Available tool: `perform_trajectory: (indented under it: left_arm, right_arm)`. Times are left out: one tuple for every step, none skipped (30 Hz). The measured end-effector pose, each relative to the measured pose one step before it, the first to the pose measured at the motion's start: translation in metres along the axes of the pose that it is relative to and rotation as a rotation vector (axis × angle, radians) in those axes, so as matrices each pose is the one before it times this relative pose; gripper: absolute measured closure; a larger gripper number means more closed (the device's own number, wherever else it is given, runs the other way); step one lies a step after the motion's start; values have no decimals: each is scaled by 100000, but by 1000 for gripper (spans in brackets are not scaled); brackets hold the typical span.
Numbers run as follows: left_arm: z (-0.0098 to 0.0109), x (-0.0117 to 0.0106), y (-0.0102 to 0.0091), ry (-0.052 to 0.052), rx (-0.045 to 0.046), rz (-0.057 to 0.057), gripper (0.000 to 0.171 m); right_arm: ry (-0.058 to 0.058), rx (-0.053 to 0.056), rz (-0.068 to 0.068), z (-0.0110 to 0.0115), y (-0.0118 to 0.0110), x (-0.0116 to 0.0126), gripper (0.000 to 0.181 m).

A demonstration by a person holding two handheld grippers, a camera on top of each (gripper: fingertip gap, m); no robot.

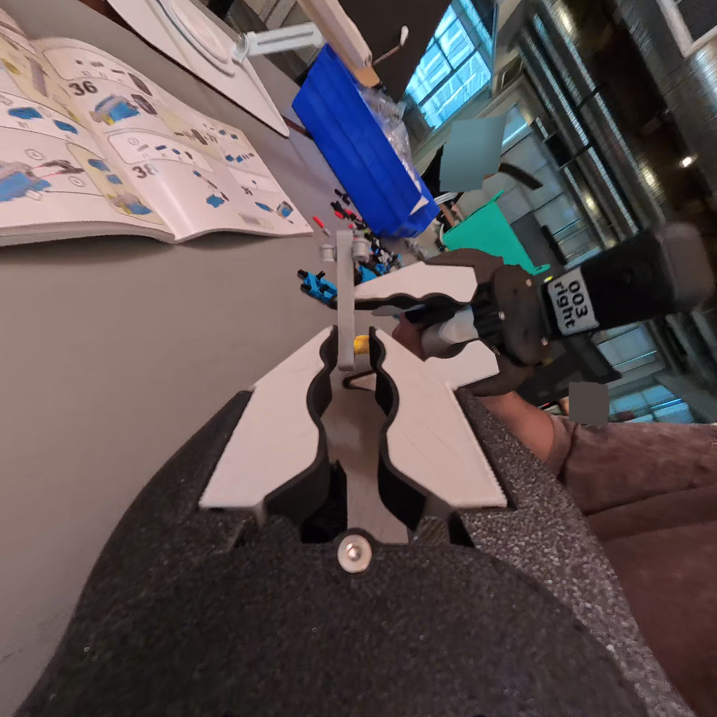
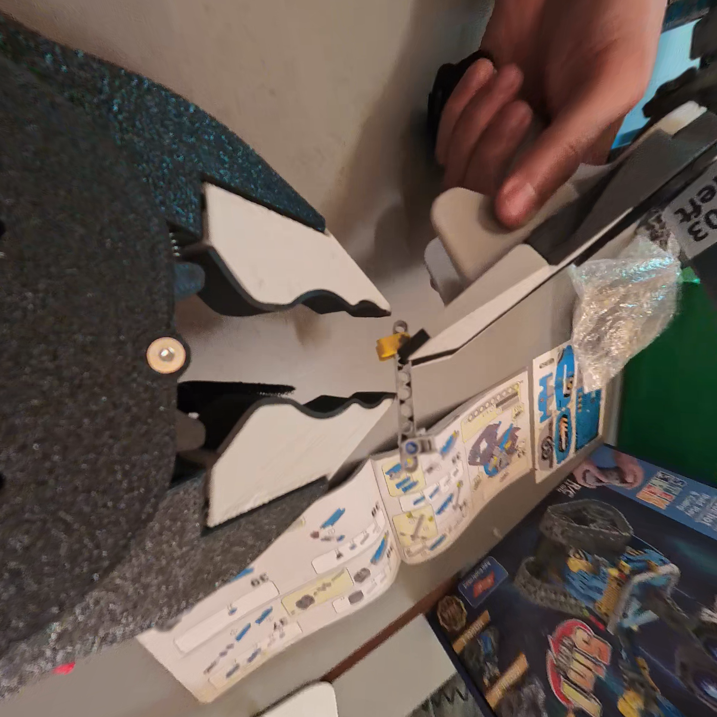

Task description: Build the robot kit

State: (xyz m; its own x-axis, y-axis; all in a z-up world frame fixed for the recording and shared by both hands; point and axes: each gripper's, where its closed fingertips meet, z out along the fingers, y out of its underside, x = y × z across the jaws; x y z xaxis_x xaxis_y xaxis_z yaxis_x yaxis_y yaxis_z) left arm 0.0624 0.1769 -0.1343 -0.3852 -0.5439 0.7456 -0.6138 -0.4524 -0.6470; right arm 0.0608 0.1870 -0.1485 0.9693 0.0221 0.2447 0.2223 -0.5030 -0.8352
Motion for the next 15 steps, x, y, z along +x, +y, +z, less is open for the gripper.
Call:
perform_trajectory:
  left_arm:
    - [262, 0, 280, -2462, -1194, 2818, 157]
    - [214, -107, 276, -2853, -1278, 2906, 157]
    - [145, -60, 185, -1936, -770, 1885, 157]
    - [84, 35, 51, -586, 55, 214, 157]
    - [76, 73, 66, 210, -23, -777, 157]
    - [60, 37, 84, 271, -105, -956, 164]
    - [18, -7, 13, 99, 282, -622, 165]
    - [17, -58, 41, -213, -160, -441, 165]
    - [35, -16, 89, 56, -453, -10, 165]
    - [35, 27, 72, 426, -391, -217, 165]
    - [18, -34, 8, -64, -7, -469, 165]
    - [38, -84, 101, -355, -545, -19, 165]
    - [38, -40, 66, -140, -443, 83, 165]
    - [1, -3, -35, 124, 170, -130, 165]
    - [-12, 2, -73, 116, 223, 96, 165]
  right_arm:
    - [-2384, -2640, 2275, 254, 428, -260, 141]
    - [-2076, -2001, 1045, 213, 388, -275, 137]
    - [-259, -1240, -429, 135, 290, -75, 137]
    - [1059, -1025, -1438, 49, 203, 86, 141]
    - [1752, -182, -1750, -38, 9, 168, 146]
    - [501, 79, -1250, -80, -79, -14, 151]
    - [-802, -331, -110, -6, -40, -179, 154]
    - [-156, -890, 319, 77, 78, -78, 152]
    - [383, -924, -710, 66, 110, -60, 152]
    - [2016, -160, -1994, -23, 0, 148, 156]
    - [999, -561, -1868, -17, 58, 54, 158]
    - [-500, -1229, -327, 47, 169, -65, 159]
    - [-845, -915, 324, 36, 134, -94, 160]
    - [16, 71, -59, -9, 37, -5, 161]
    - [455, 241, -158, -10, -21, 54, 162]
